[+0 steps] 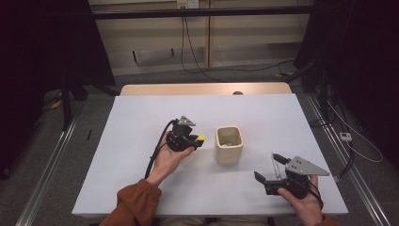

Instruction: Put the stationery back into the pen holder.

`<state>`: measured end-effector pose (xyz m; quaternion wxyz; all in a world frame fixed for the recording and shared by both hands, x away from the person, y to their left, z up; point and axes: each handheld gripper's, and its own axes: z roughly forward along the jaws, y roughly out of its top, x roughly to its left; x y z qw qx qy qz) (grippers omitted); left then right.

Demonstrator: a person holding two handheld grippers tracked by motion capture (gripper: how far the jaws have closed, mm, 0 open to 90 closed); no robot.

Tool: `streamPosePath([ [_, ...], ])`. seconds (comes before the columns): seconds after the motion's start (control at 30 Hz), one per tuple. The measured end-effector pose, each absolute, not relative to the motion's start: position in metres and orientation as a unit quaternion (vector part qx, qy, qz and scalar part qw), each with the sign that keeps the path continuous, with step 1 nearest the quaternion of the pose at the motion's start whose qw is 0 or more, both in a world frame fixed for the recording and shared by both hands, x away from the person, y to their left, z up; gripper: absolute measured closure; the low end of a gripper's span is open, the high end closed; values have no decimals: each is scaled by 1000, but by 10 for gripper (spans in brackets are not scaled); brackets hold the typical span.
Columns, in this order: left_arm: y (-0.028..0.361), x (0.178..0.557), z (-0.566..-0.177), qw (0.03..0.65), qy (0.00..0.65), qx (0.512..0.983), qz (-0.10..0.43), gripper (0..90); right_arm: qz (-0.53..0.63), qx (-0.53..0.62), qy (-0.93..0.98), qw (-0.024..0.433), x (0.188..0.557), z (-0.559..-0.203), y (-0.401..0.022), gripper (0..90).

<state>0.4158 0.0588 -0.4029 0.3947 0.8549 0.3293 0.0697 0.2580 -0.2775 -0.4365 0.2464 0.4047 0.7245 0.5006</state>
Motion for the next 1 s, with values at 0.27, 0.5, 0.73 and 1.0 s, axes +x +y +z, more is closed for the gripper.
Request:
streamPosePath([
  [0.27,64,411,-391,433,315,840,90,675,501,404,724,246,258,-436,-278,46],
  [0.5,67,407,-382,459,306,828,95,675,501,404,724,247,258,-436,-278,46],
  [0.73,68,403,-373,484,299,815,106,674,501,403,725,247,258,-436,-278,46],
  [1.0,72,400,-364,511,296,799,114,674,501,404,724,246,258,-436,-278,46],
])
